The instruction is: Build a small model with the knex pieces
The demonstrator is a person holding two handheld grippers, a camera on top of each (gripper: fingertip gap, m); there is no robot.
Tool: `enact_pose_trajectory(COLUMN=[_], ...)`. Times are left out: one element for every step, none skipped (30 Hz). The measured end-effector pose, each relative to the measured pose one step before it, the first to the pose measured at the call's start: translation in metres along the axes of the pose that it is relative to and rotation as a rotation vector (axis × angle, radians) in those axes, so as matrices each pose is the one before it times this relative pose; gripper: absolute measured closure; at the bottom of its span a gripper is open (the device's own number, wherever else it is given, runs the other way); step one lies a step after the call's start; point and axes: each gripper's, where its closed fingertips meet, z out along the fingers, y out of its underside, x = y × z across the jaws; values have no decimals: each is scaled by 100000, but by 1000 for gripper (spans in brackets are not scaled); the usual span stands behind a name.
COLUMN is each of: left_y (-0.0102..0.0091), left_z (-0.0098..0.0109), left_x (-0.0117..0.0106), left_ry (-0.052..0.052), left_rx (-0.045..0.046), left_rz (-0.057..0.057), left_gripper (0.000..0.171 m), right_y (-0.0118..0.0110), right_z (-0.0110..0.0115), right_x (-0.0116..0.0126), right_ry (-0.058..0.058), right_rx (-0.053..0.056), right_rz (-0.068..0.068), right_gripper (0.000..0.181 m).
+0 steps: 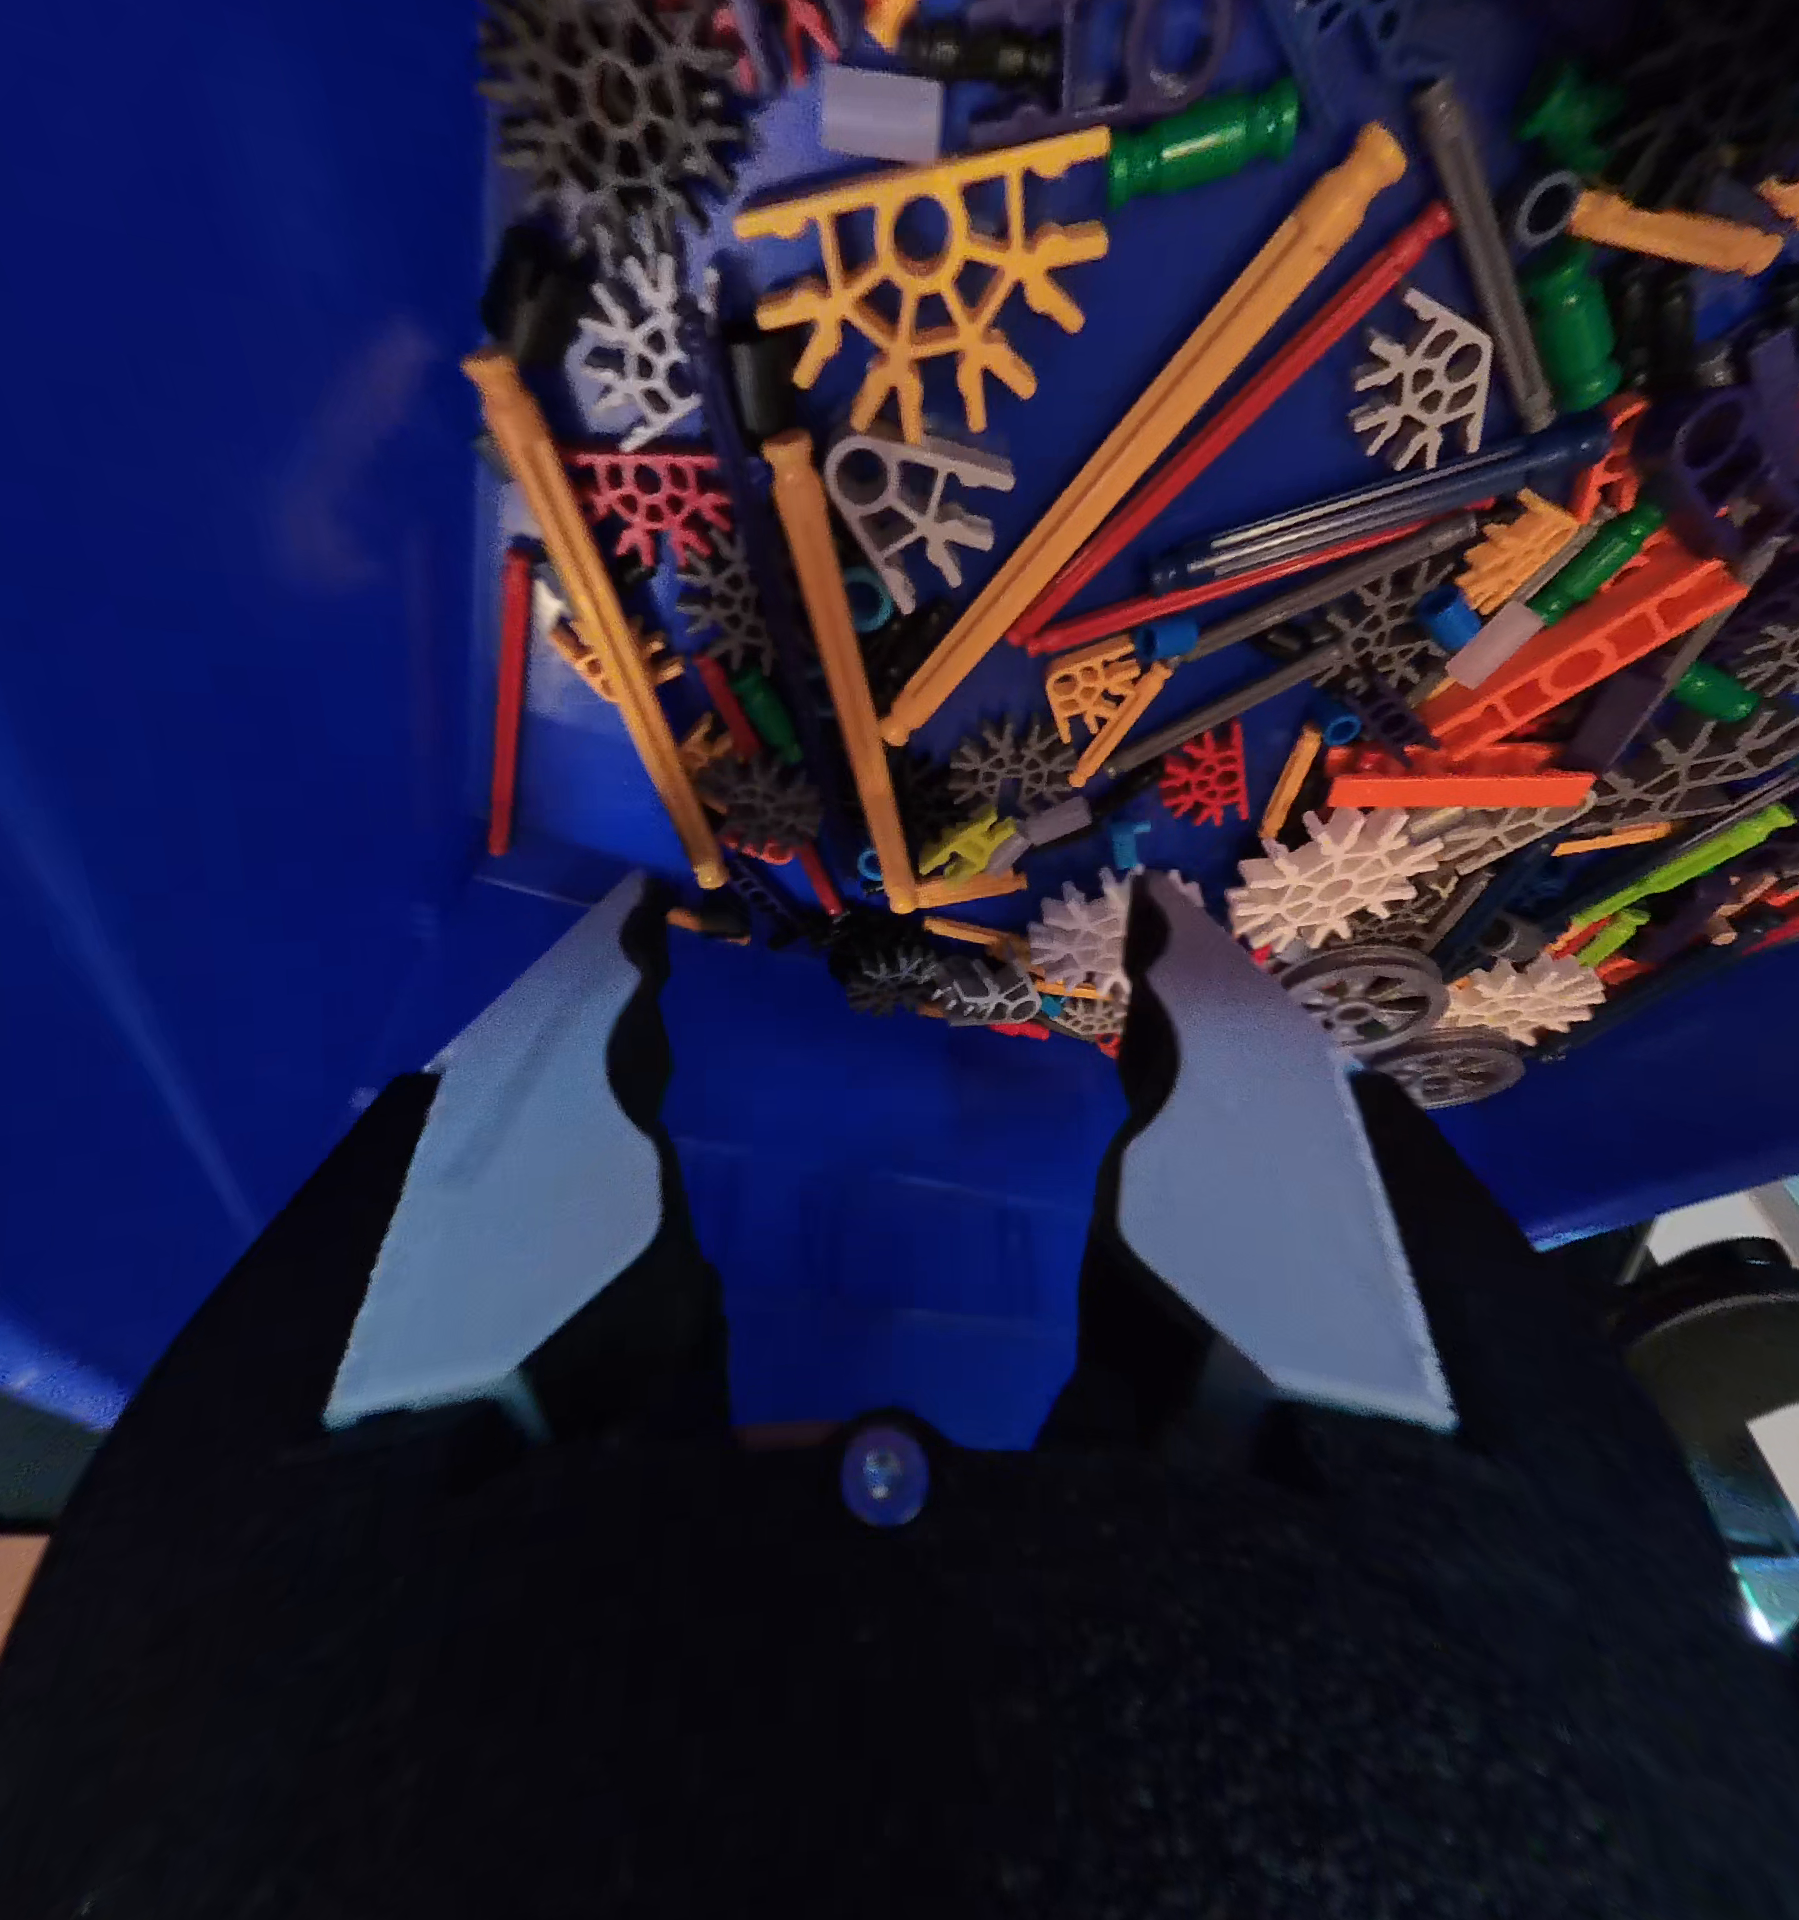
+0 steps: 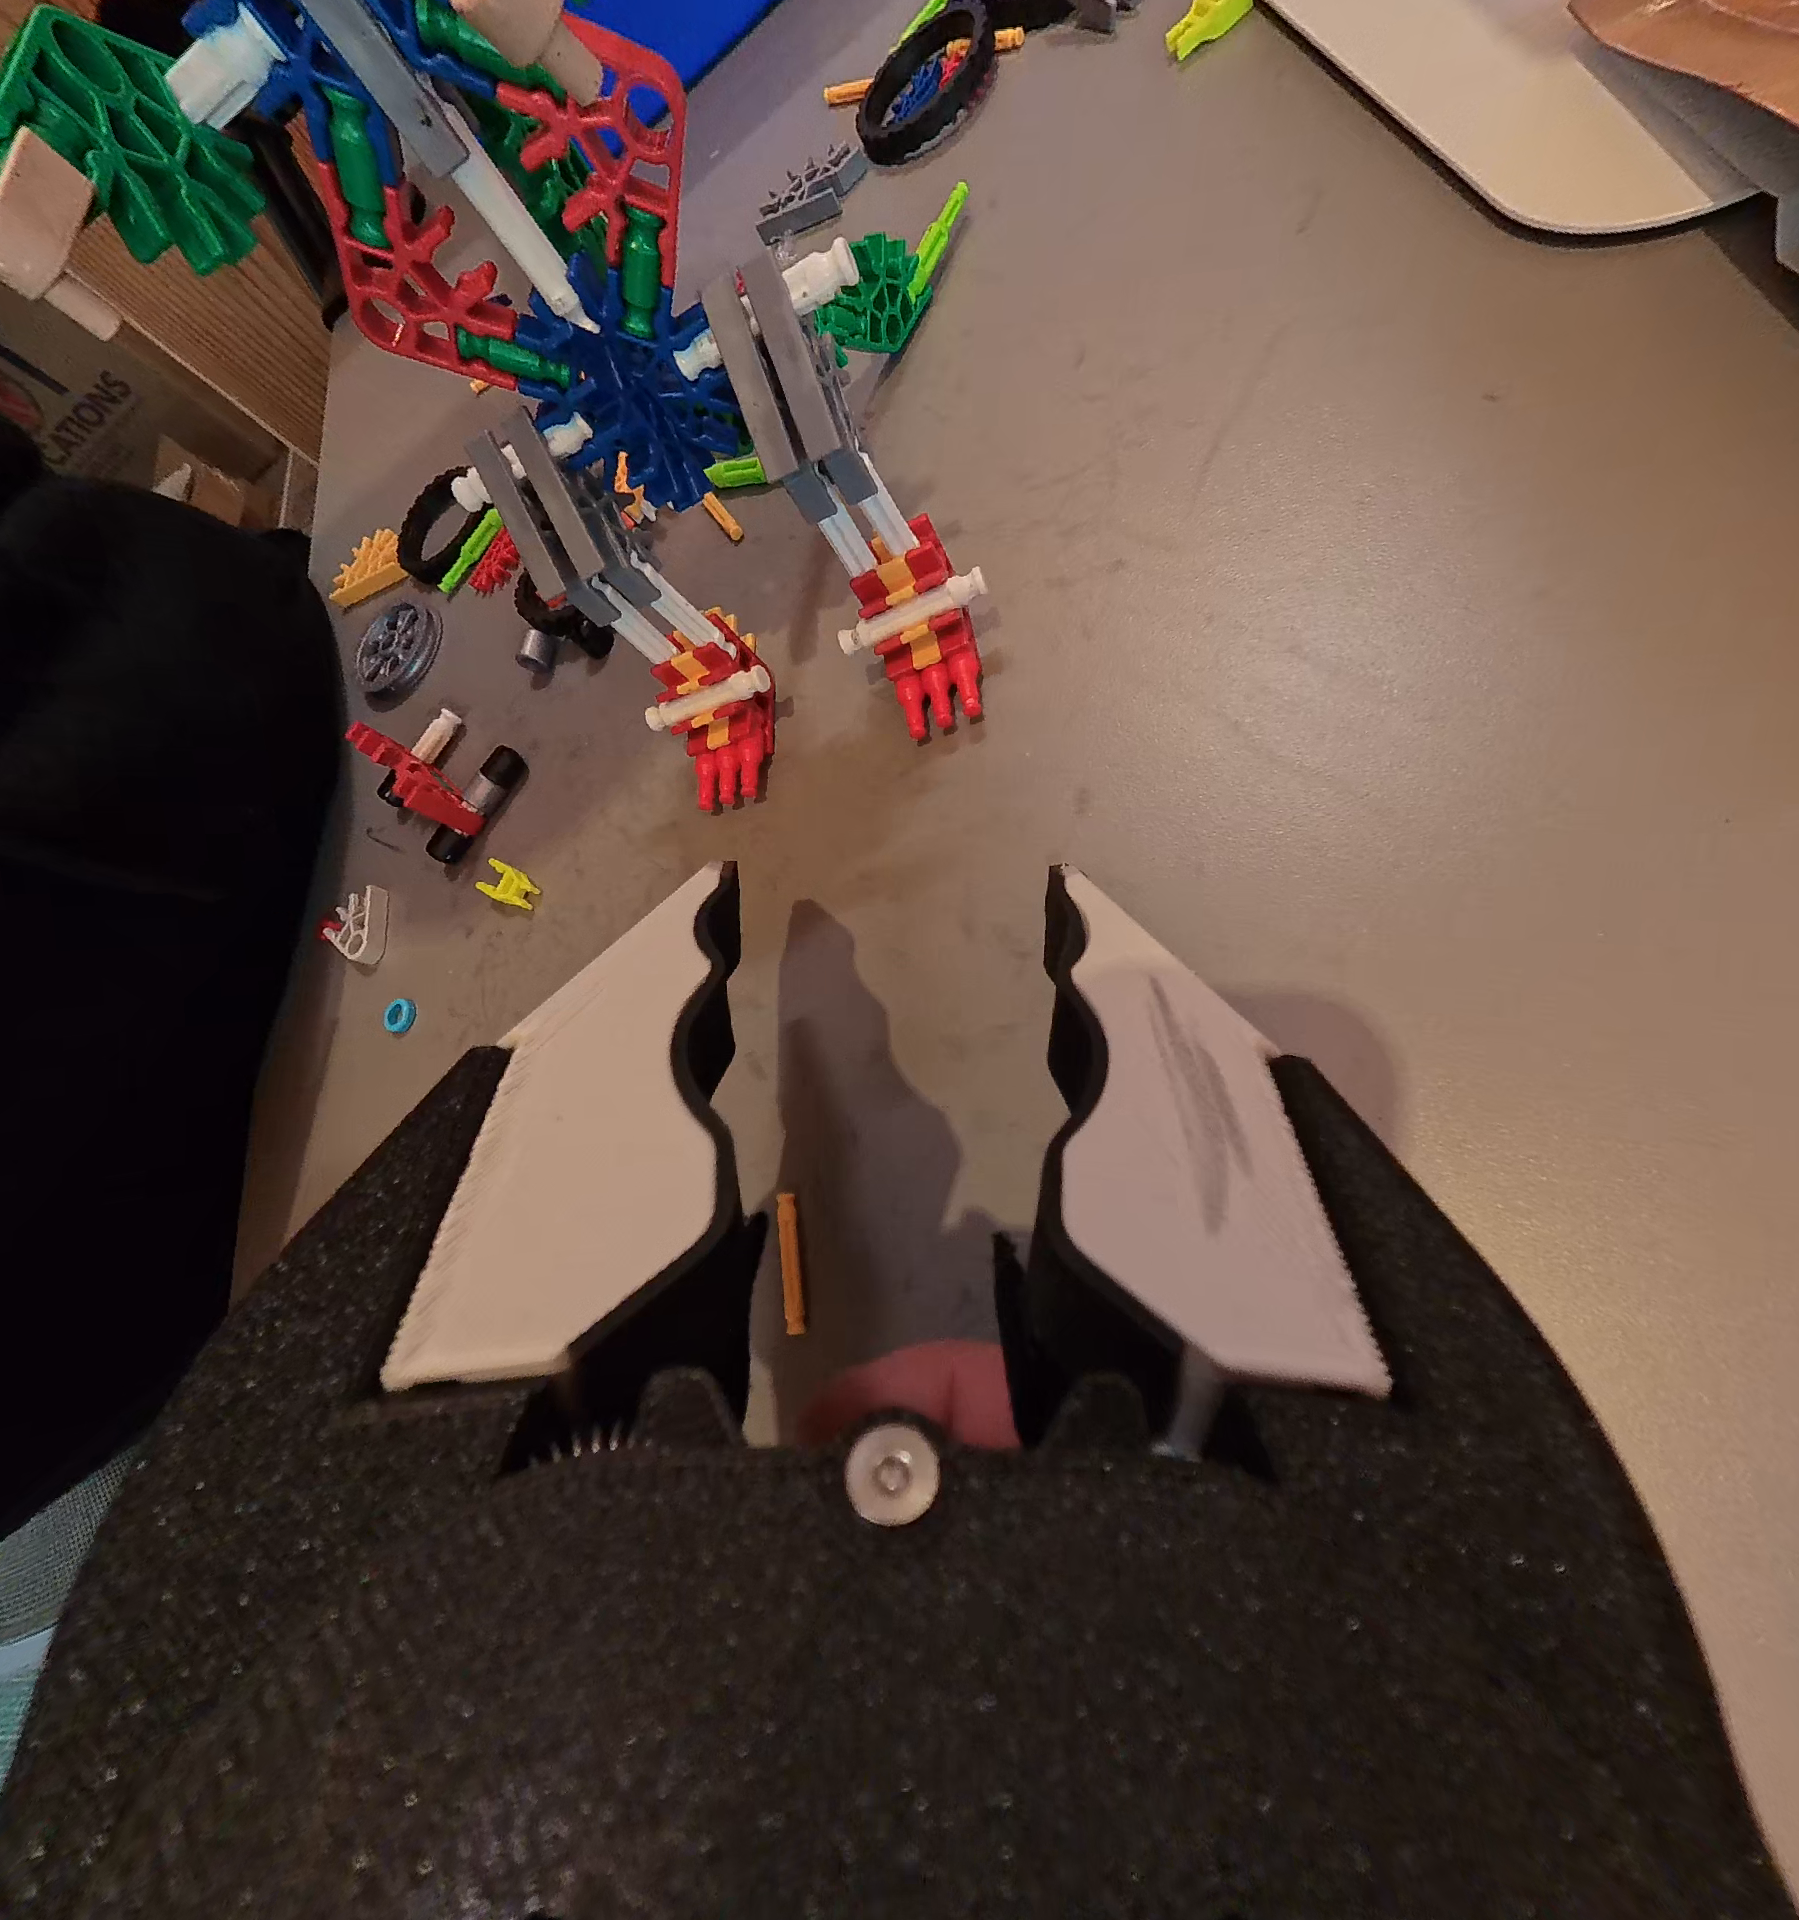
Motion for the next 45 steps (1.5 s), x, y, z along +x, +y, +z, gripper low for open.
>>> enact_pose_trajectory(left_y=[-60,130,243,155,169,338,295,54,-91,-139,-183,-62,150,302,302,103,118,132,50,17,4,-10,-10,-14,-27,-10,-13,-9,-52,-93,-154,-189,-137,-50,5,-8,10,-17,-136,-296,-386,-486,-519,-468,-428], left_z=[-309,-216,-116,-44,59,158,208,181,189,179,157,160,207,236,233,148,152,148,78,19,-15,10,10,-1,-6,-11,-13,-16,-53,-122,-175,-208,-188,-192,-218,-288,-366,-444,-537,-628,-681,-708,-717,-687,-662], left_x=[-479,-462,-384,-501,-440,-286,-430,-586,-264,87,16,-54,43,-30,-65,238,340,22,28,42,-5,34,31,7,-6,-7,14,9,-7,29,64,79,96,48,-5,19,104,23,-100,-67,126,104,60,192,330], left_ry=[-1737,-1409,-1312,-2303,-2029,-1647,-2951,-3643,-1289,602,67,-71,471,-121,-417,1412,1874,-93,80,73,-115,190,172,-223,-561,-545,-355,-474,-808,-920,-984,-950,-713,-1144,-1460,-1519,-1045,-1677,-2646,-2724,-1679,-1940,-2495,-1446,-620], left_rx=[1448,0,-923,-1026,-1561,-2828,-2882,-1627,-721,15,438,-115,-1329,-2019,-2070,-799,-937,-1228,-725,-359,-89,-118,-118,14,152,263,524,803,1154,1424,1849,2174,1933,1485,1212,1386,1333,1475,2095,2972,3502,3722,3716,3121,2431], left_rz=[-813,-1054,-142,461,268,1127,2172,1285,362,1160,1374,239,-63,527,440,296,514,735,334,335,387,27,30,458,987,499,-277,-232,-120,-429,-22,106,-68,260,415,409,-14,51,780,1198,1161,1236,1550,905,665], left_gripper=[96,103,110,116,123,130,133,140,147,147,152,154,156,157,157,158,158,158,159,159,160,161,161,161,162,162,162,163,162,162,162,162,162,162,162,162,162,162,162,162,162,162,164,164,164], right_y=[1,1,4,1,-2,-5,-2,-3,3,-2,-2,-3,-1,0,-8,-1,4,4,-2,4,-9,1,6,-6,31,68,18,10,6,2,1,-9,6,-8,0,0,8,0,0,-8,0,-1,7,-9,5], right_z=[0,6,-2,6,-5,-4,1,-9,-3,1,1,1,-6,0,-1,1,4,-2,1,3,-11,4,-4,0,-2,-2,-38,-22,1,-5,6,-1,0,-1,0,6,-5,6,0,-5,0,7,-5,1,-4], right_x=[3,-2,3,-6,7,6,-1,-7,-1,2,0,0,4,-5,7,-1,-6,2,3,-9,5,-10,3,-2,-14,-22,5,10,7,-6,-3,1,-4,2,-2,-2,2,-5,0,-5,2,-3,0,-8,-3], right_ry=[14,21,14,3,-5,-4,-4,5,13,10,0,0,-10,-17,-18,0,7,6,12,12,5,3,27,29,-35,-119,-10,-39,-30,46,14,-45,-67,-47,-5,27,32,11,-2,-4,5,15,22,16,11], right_rx=[-7,-13,-25,-16,25,40,16,19,28,14,11,21,10,0,11,9,-32,-27,18,15,22,33,10,-14,-131,-294,48,57,-35,-24,-11,20,16,11,0,-8,-6,-6,-1,5,-1,-3,1,5,16], right_rz=[-17,-28,-22,-14,-5,15,5,-33,-33,-9,-4,6,24,32,39,20,-6,-12,-23,-22,-11,-27,-63,-73,15,77,101,180,76,-61,-30,72,95,59,14,-25,-34,-16,0,0,-12,-27,-33,-23,-16], right_gripper=[123,123,123,123,123,123,123,123,123,123,123,123,123,123,123,123,123,123,123,123,123,123,123,123,123,123,123,123,123,123,123,123,123,123,123,123,123,123,123,123,123,123,123,123,123])
